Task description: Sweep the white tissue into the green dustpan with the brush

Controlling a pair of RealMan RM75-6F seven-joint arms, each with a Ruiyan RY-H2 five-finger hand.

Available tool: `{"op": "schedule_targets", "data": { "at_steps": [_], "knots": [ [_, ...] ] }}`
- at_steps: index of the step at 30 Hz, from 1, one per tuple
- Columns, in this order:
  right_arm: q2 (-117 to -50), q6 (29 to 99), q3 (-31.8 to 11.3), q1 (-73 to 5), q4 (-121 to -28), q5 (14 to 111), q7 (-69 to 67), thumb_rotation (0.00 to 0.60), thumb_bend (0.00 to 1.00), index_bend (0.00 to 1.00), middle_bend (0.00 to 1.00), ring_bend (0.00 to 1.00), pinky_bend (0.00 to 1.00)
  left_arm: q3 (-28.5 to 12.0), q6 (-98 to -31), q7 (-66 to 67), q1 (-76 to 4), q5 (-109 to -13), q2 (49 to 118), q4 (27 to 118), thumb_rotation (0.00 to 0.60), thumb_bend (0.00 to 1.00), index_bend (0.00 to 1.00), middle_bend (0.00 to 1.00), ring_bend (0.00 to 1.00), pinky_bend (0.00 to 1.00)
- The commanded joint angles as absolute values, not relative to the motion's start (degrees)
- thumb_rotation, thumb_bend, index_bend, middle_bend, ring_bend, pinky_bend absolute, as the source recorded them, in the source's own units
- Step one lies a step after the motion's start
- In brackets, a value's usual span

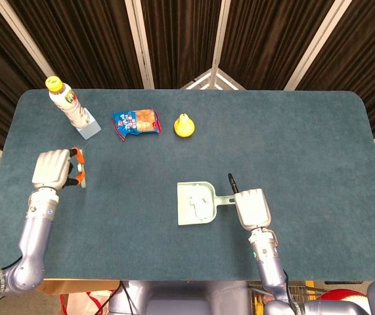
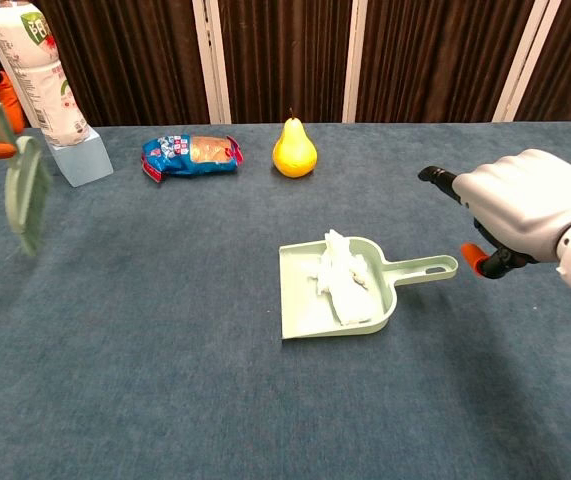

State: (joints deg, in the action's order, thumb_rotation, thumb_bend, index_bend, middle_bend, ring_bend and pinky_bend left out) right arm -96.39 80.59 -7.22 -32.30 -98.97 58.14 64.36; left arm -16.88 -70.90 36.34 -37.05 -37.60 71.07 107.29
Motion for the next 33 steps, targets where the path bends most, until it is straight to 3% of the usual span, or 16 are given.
{"op": "schedule_targets", "data": {
  "at_steps": [1,4,7,11,12,14,17,23,25,29,30,33],
  "knots": [
    [-96.29,80.63,-7.08,-32.18,-99.09,58.22,64.03,0.600,0.49,0.00,0.85,0.87,0.85,-15.27,-69.62,37.85,-37.11,-35.77,69.01,107.69,0.600,0.50,0.75,0.99,0.96,1.00],
    [-96.11,80.56,-6.97,-32.12,-99.06,58.16,63.80,0.600,0.49,0.00,0.85,0.87,0.85,-14.76,-69.36,37.22,-37.48,-36.22,69.84,107.85,0.600,0.50,0.69,0.94,0.92,1.00],
    [-96.01,80.56,-6.93,-32.08,-99.03,58.17,63.56,0.600,0.49,0.00,0.85,0.86,0.85,-13.82,-69.11,37.88,-38.24,-37.08,70.98,108.29,0.600,0.40,0.53,0.80,0.81,0.95],
    [-95.67,80.46,-7.06,-32.13,-99.17,58.34,63.08,0.600,0.49,0.00,0.85,0.87,0.85,-11.99,-70.78,39.47,-39.20,-40.92,74.21,108.62,0.600,0.12,0.07,0.22,0.38,0.54],
    [-95.55,80.54,-7.05,-32.08,-99.25,58.43,62.95,0.600,0.49,0.00,0.85,0.87,0.85,-11.91,-71.31,39.24,-39.29,-42.08,74.92,108.73,0.600,0.07,0.01,0.10,0.26,0.44],
    [-95.23,80.56,-7.10,-32.03,-99.24,58.56,62.67,0.600,0.49,0.00,0.85,0.86,0.85,-12.33,-72.42,37.34,-39.21,-45.09,76.34,108.99,0.600,0.02,0.00,0.01,0.12,0.32],
    [-94.51,80.61,-7.15,-31.92,-99.44,58.56,62.43,0.600,0.49,0.00,0.85,0.86,0.85,-12.90,-73.61,34.06,-38.87,-49.60,77.44,109.44,0.600,0.00,0.00,0.00,0.01,0.21],
    [-93.26,80.65,-7.14,-31.67,-99.79,59.07,61.38,0.600,0.49,0.00,0.82,0.81,0.79,-12.24,-75.22,30.92,-37.78,-56.65,76.92,110.45,0.600,0.00,0.00,0.00,0.00,0.19],
    [-92.20,80.97,-6.78,-31.43,-100.50,60.47,60.56,0.600,0.49,0.00,0.74,0.72,0.71,-11.42,-75.81,30.65,-36.92,-58.23,75.71,111.13,0.600,0.00,0.00,0.00,0.00,0.19],
    [-89.11,81.09,-5.99,-30.88,-101.23,63.82,57.95,0.600,0.49,0.00,0.42,0.39,0.38,-8.78,-77.66,29.41,-34.24,-63.18,72.56,111.09,0.600,0.00,0.00,0.00,0.00,0.19],
    [-88.53,81.22,-5.87,-30.64,-101.43,64.27,57.32,0.600,0.47,0.00,0.33,0.30,0.28,-8.31,-78.08,28.98,-33.65,-63.98,72.03,110.97,0.600,0.00,0.00,0.00,0.00,0.19],
    [-85.57,81.21,-5.79,-29.37,-103.44,65.40,52.86,0.600,0.36,0.00,0.10,0.07,0.08,-6.16,-80.25,26.13,-30.74,-67.98,69.97,109.36,0.600,0.00,0.00,0.00,0.00,0.18]
  ]
}}
